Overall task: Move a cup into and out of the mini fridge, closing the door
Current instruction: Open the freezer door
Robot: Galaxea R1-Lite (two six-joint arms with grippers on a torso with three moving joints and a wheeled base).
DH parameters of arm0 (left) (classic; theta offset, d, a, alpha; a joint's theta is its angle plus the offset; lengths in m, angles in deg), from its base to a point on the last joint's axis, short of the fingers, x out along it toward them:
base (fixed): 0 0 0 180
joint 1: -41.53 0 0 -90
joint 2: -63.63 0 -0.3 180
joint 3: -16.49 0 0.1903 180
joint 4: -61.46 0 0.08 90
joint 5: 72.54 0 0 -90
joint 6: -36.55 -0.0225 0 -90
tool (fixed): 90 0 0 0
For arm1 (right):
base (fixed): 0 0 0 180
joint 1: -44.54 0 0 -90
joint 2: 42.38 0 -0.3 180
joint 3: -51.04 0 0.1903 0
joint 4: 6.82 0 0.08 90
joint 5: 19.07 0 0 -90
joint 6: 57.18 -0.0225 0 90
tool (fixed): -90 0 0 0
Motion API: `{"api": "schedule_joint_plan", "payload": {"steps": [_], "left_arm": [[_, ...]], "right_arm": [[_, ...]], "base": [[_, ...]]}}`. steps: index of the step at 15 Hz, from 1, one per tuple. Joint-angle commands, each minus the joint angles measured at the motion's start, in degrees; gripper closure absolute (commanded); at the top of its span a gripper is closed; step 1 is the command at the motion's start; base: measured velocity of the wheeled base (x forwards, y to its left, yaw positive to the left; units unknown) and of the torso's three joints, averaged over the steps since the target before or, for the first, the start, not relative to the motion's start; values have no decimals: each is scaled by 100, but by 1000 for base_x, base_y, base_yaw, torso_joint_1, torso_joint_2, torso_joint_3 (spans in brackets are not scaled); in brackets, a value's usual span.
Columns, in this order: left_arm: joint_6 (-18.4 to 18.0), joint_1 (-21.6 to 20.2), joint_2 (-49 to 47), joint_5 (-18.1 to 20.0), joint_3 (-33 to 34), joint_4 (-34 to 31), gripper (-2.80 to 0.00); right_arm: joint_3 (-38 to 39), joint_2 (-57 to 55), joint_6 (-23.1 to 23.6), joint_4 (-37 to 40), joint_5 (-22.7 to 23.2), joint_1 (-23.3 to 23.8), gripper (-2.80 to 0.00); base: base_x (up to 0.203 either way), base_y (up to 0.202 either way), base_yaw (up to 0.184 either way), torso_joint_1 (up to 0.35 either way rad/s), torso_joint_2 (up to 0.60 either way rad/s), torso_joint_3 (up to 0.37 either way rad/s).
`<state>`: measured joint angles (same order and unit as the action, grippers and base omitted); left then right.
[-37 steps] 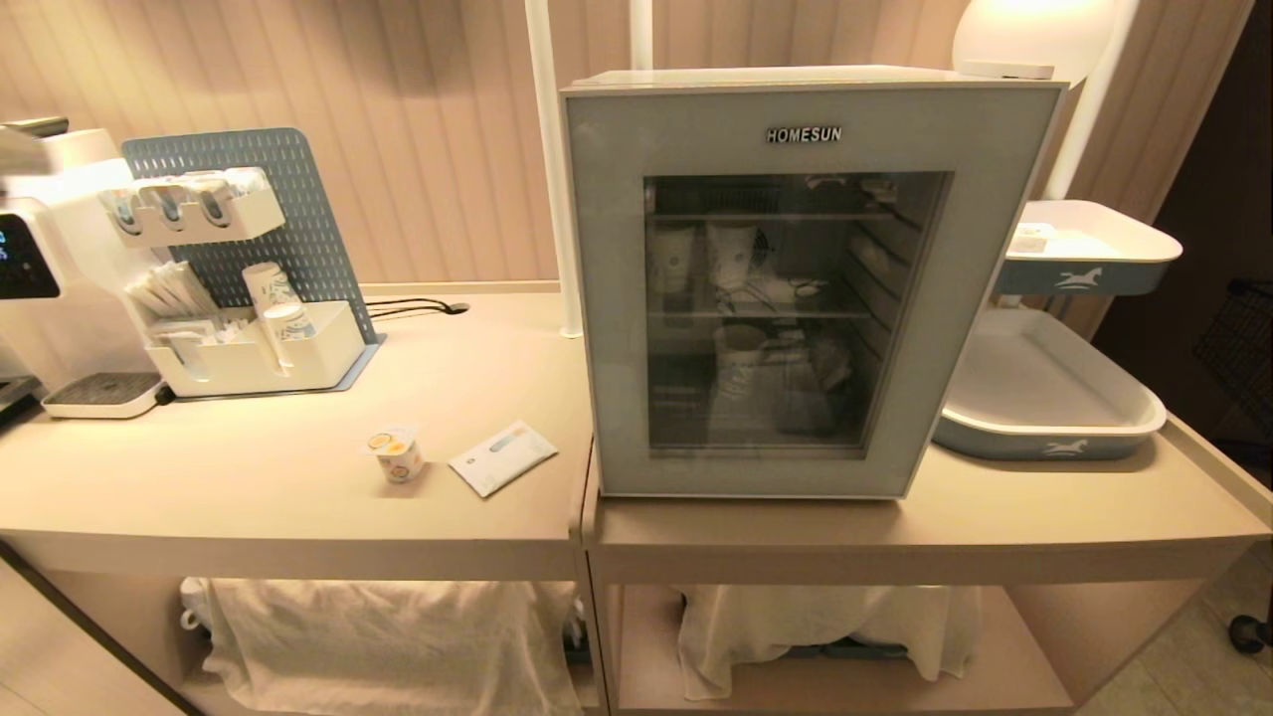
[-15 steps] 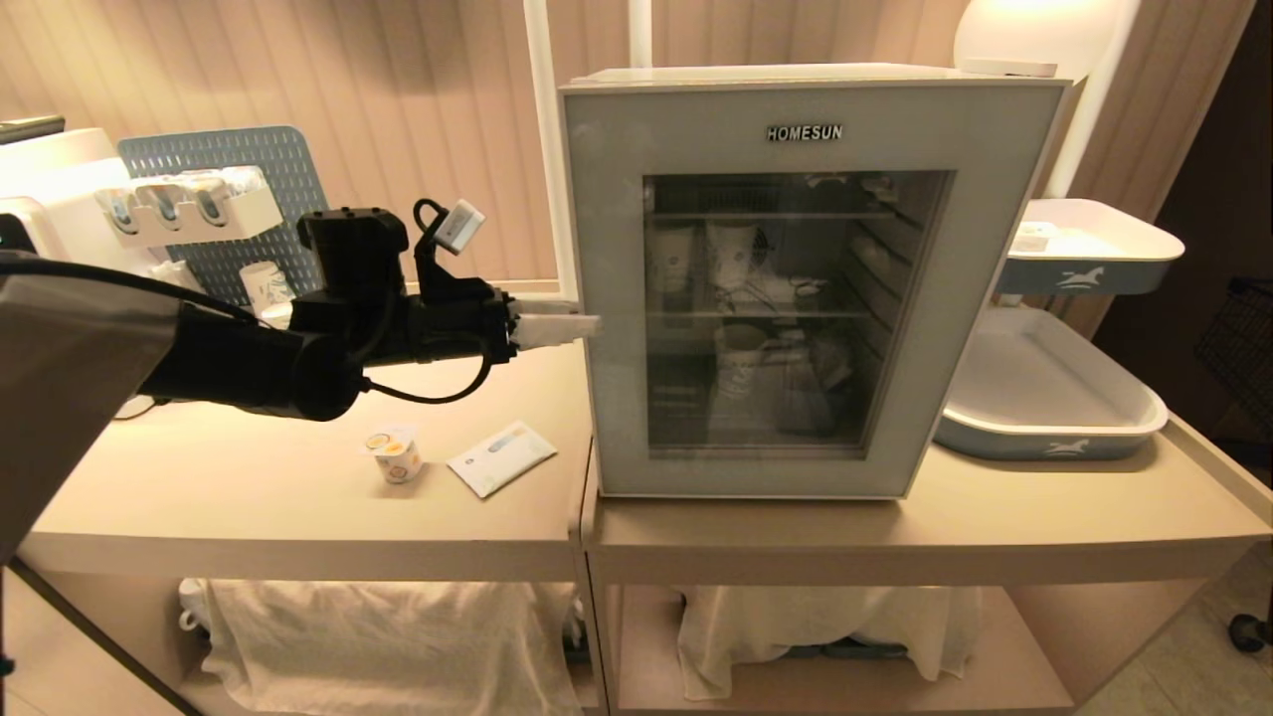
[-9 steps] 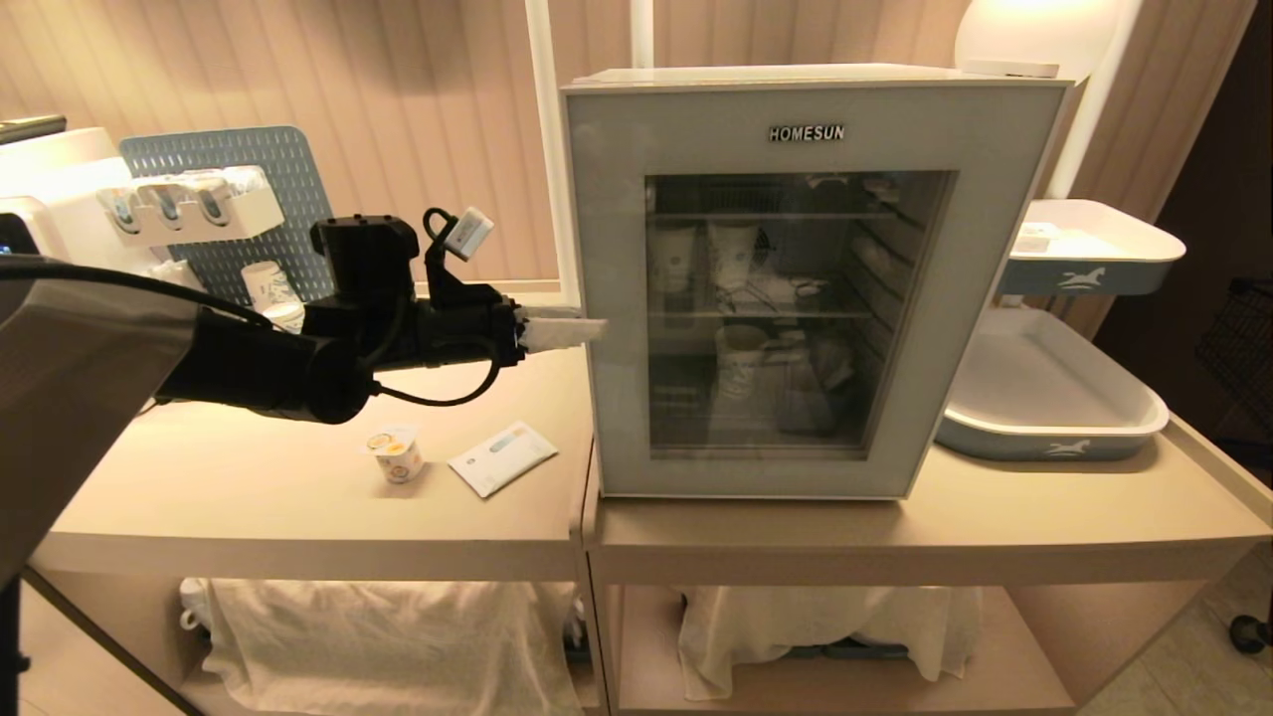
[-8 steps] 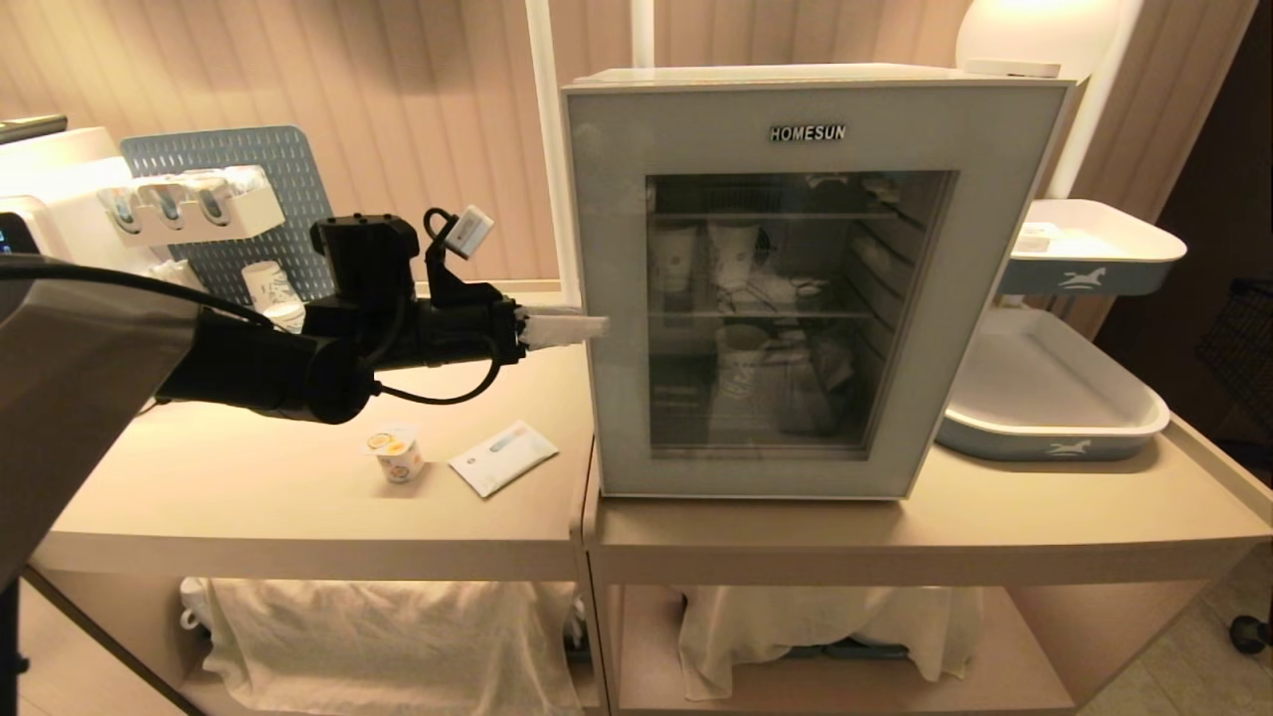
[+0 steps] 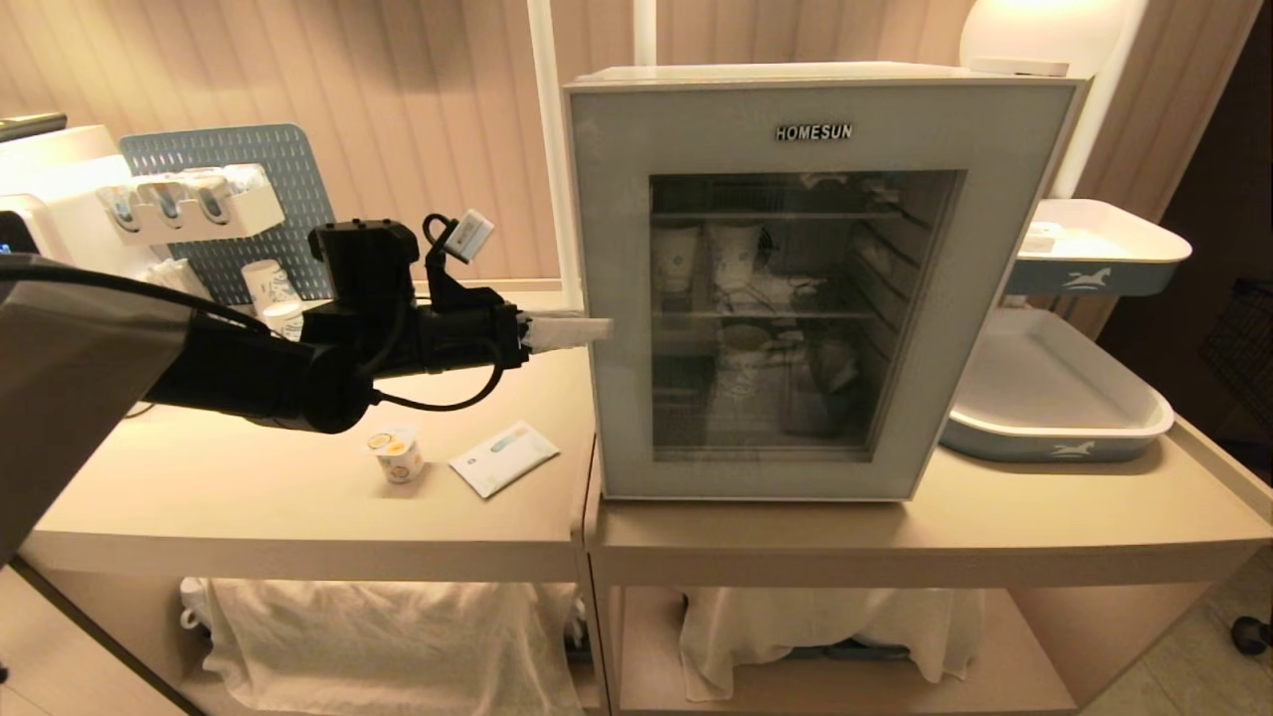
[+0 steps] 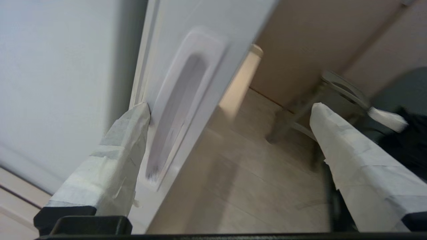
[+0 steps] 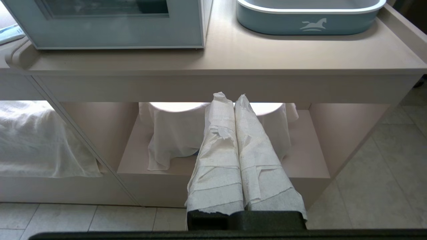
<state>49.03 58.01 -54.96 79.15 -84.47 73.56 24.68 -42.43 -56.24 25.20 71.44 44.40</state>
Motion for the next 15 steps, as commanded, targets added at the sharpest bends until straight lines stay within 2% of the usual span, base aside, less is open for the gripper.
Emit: {"api": "schedule_joint_plan", "payload": {"steps": [1,9,11,15], "left_arm": [[11,13,211,93,180,-5,-280],[-29,50,1119,124,1328,181,-280],[-27,218,1518,150,1647,188,-280],[-17,862,2352,151,2294,177,-280]], "right_arm": [[1,-4,3,5,2,-4,0],[1,-4,3,13,2,-4,0],[1,-4,3,13,2,-4,0],[1,-4,3,13,2,-4,0]], "base": [[0,0,0,0,0,0],[0,0,0,0,0,0],[0,0,0,0,0,0],[0,0,0,0,0,0]]}}
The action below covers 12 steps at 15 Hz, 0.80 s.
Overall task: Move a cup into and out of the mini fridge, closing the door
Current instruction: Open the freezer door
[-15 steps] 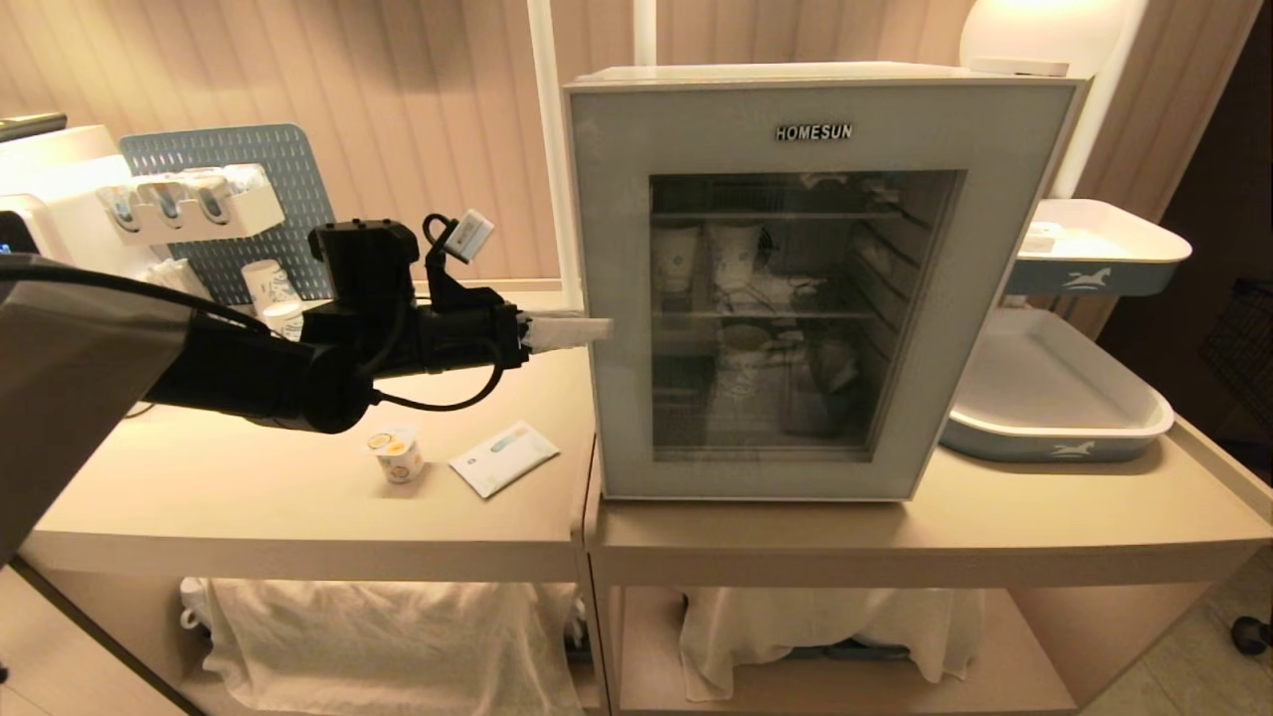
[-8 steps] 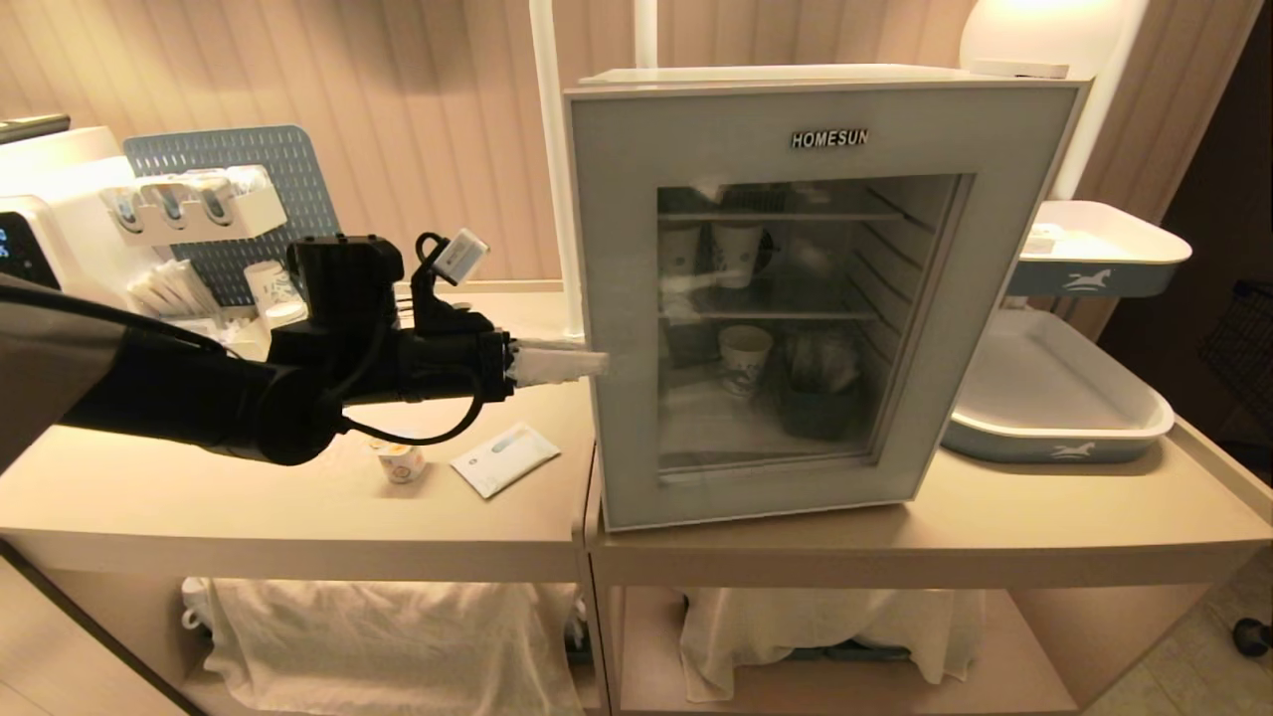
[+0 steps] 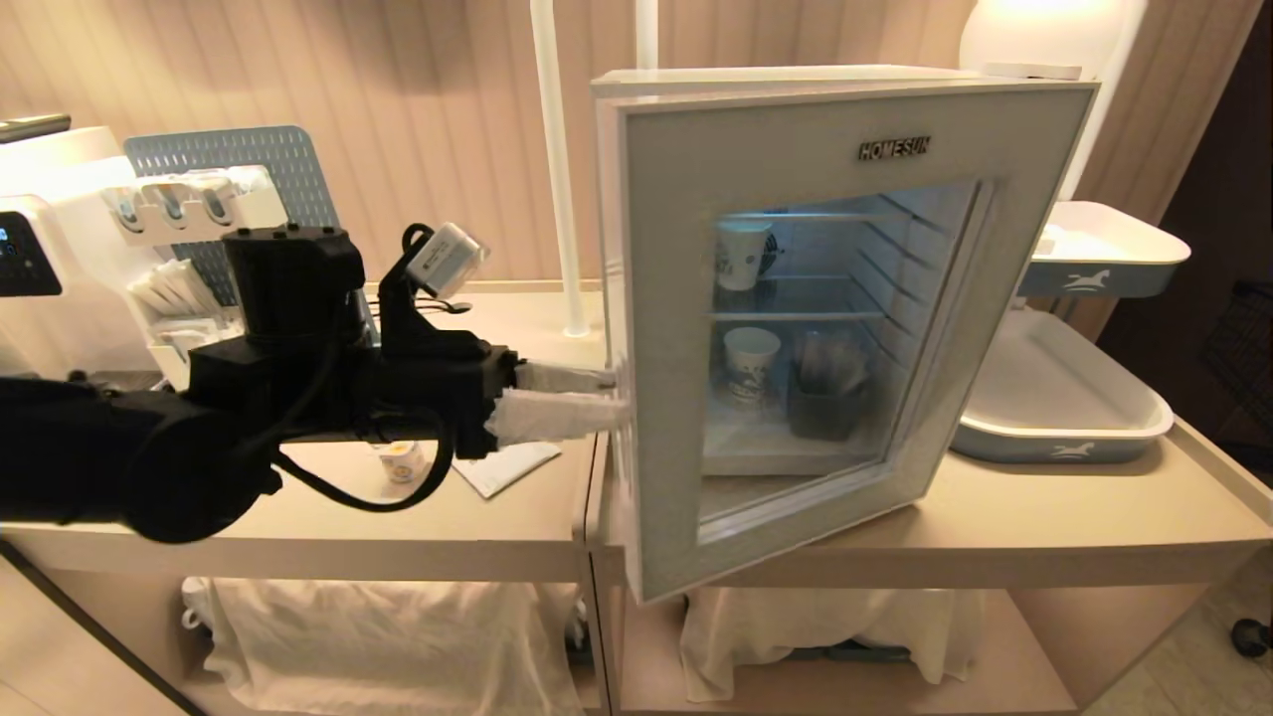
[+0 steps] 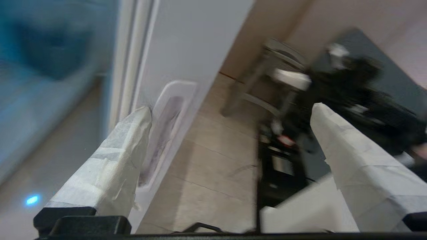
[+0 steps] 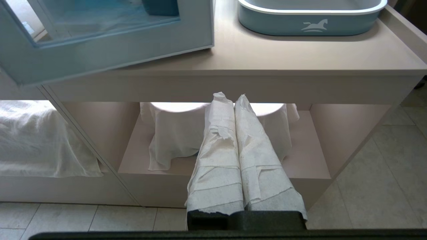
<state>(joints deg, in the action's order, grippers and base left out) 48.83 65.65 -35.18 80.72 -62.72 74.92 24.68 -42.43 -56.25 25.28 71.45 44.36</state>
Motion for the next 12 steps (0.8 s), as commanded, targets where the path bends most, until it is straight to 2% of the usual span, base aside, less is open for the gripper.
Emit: {"api": "schedule_joint_plan", "payload": {"steps": [1,6,8,10,11,12], "left_arm": [[13,330,537,-7,246,27,-280],[41,1469,921,-67,419,-228,-280],[38,1580,938,-449,279,-685,-280],[11,1576,772,-1033,299,-783,-280],[-2,1572,629,-1425,298,-789,-233],[-10,1570,487,-1763,291,-783,0]], "right_arm": [[1,-4,-5,6,0,1,0],[1,-4,-5,2,0,1,0],[1,-4,-5,-3,0,1,0],[1,-4,-5,-3,0,1,0],[1,-4,-1,1,0,1,0],[1,-4,0,0,0,1,0]], "base": [[0,0,0,0,0,0],[0,0,0,0,0,0],[0,0,0,0,0,0],[0,0,0,0,0,0],[0,0,0,0,0,0],[0,0,0,0,0,0]]}}
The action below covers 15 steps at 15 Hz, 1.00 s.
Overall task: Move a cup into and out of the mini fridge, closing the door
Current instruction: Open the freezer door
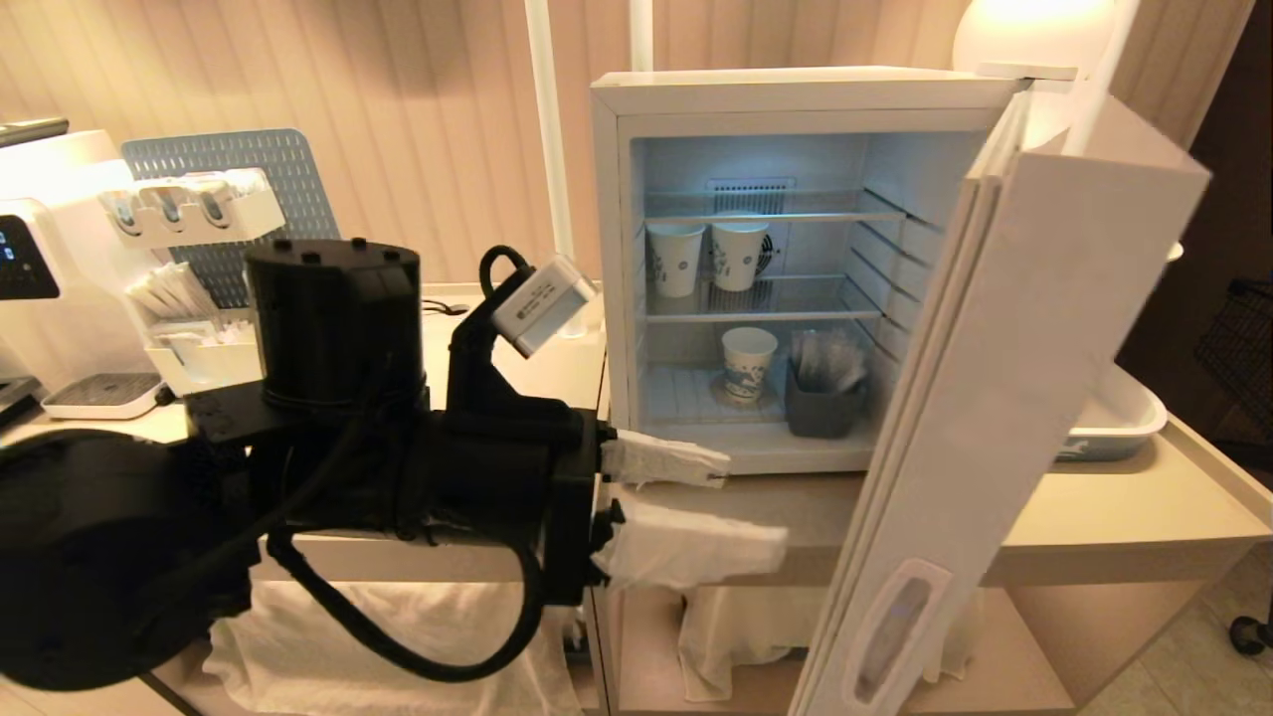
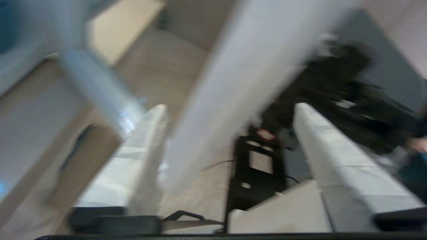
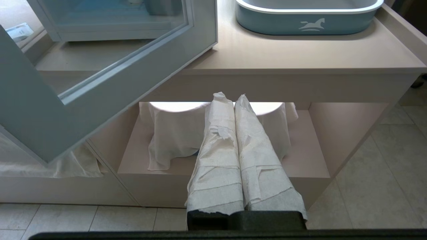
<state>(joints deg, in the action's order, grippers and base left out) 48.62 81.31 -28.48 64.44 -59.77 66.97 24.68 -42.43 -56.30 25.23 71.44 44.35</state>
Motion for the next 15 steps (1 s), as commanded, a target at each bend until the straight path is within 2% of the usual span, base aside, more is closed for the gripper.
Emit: {"api": "schedule_joint_plan", "payload": {"steps": [1,3,6,8,15], "left_arm": [[4,-1,-325,-378,-24,26,0],[-2,-2,-527,-578,-115,12,0],[-1,28,-812,-610,-254,-104,0],[2,219,-910,-683,-314,-333,0],[14,1693,-1175,-773,-599,-460,0]], "right_arm": [[1,-4,7,2,2,1,0],[1,-4,9,3,2,1,0],[1,-4,9,11,2,1,0],[1,-4,9,11,2,1,0],[1,-4,9,11,2,1,0]], "base": [[0,0,0,0,0,0],[0,0,0,0,0,0],[0,0,0,0,0,0],[0,0,0,0,0,0],[0,0,0,0,0,0]]}}
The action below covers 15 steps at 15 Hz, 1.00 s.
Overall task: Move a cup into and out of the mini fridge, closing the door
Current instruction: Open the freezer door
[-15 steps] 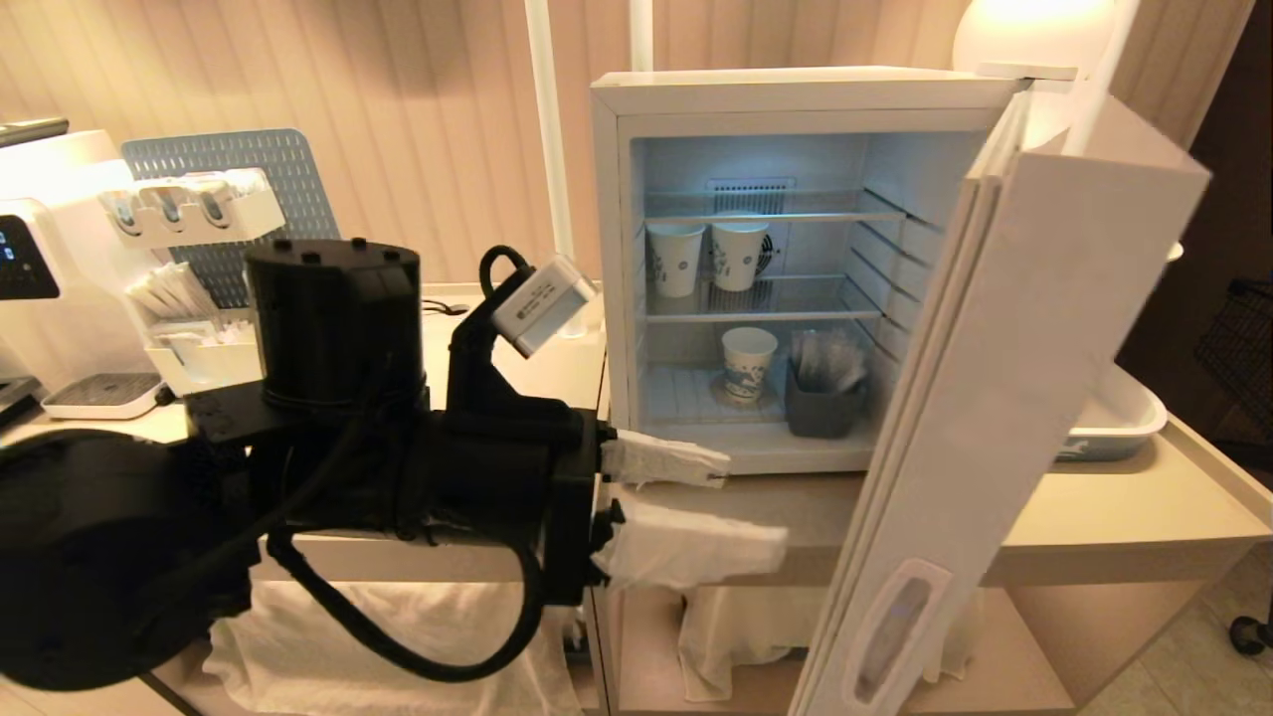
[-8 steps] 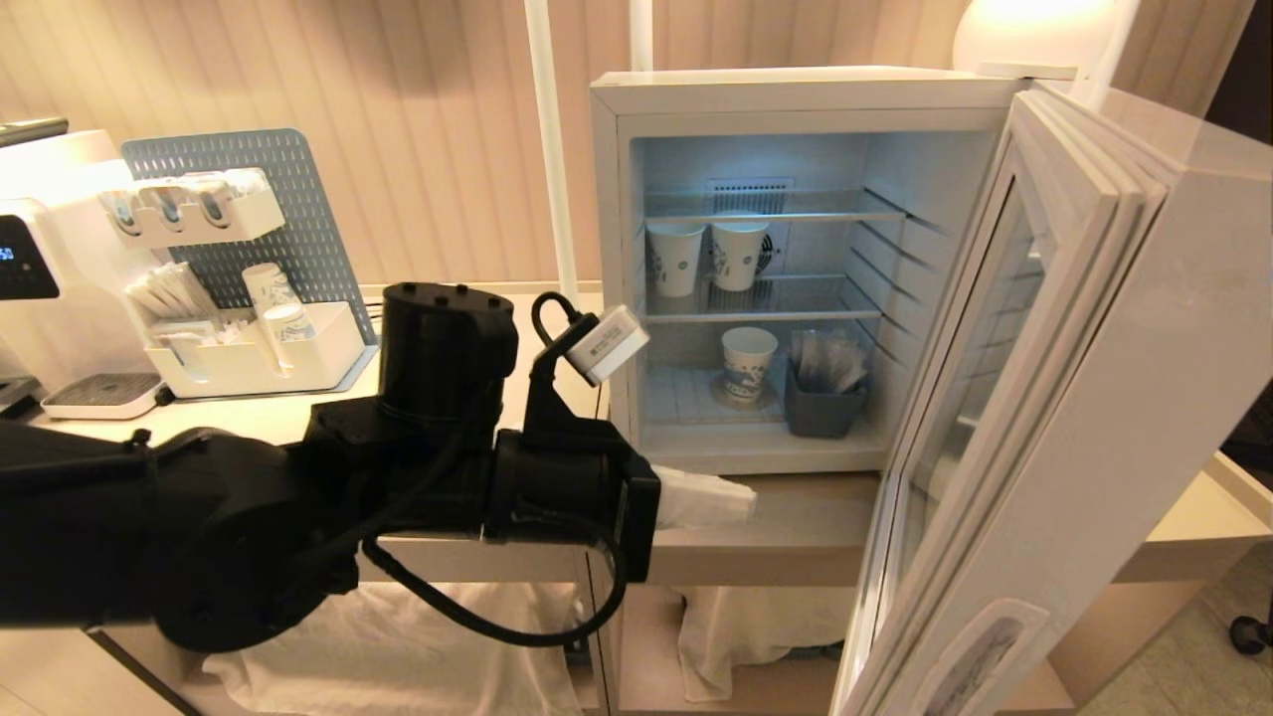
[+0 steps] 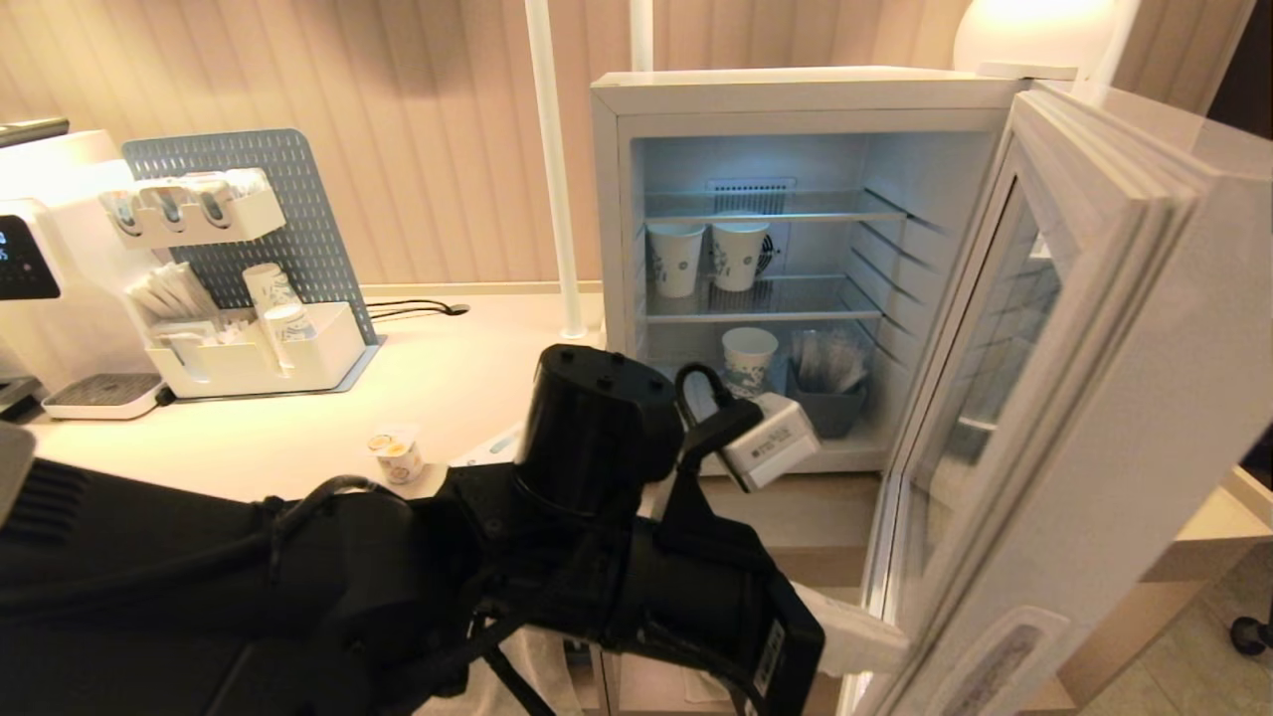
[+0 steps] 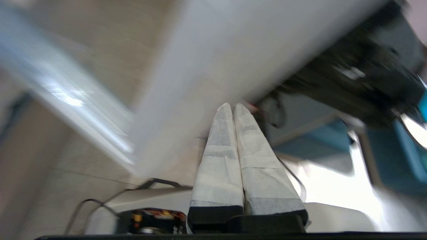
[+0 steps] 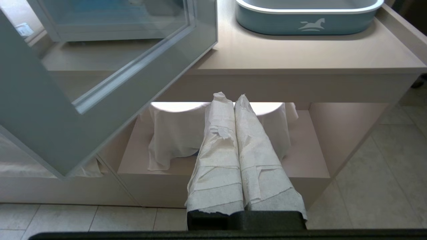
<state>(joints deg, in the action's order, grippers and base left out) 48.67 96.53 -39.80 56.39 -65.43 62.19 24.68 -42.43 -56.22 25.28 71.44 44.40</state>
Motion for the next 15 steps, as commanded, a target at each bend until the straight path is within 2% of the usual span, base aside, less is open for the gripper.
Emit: {"api": "schedule_joint_plan", "payload": {"steps": [1,3,6,7,8,10,15], "left_arm": [[6,356,-16,34,-62,-18,0],[10,729,5,36,-98,-40,0],[-5,1518,3,19,-99,-138,0],[-57,1773,-22,-24,-88,-213,0],[-262,1962,-64,-95,-59,-322,0],[-696,2166,-145,-242,-34,-638,0],[-746,2217,-596,-349,-411,-668,0]], "right_arm": [[1,-4,1,-2,2,-4,0],[1,-4,1,6,2,-4,0],[1,-4,1,6,2,-4,0],[1,-4,1,6,2,-4,0],[1,-4,1,6,2,-4,0],[1,-4,1,6,2,-4,0],[1,-4,-8,6,2,-4,0]], "base": [[0,0,0,0,0,0],[0,0,0,0,0,0],[0,0,0,0,0,0],[0,0,0,0,0,0],[0,0,0,0,0,0],[0,0,0,0,0,0],[0,0,0,0,0,0]]}}
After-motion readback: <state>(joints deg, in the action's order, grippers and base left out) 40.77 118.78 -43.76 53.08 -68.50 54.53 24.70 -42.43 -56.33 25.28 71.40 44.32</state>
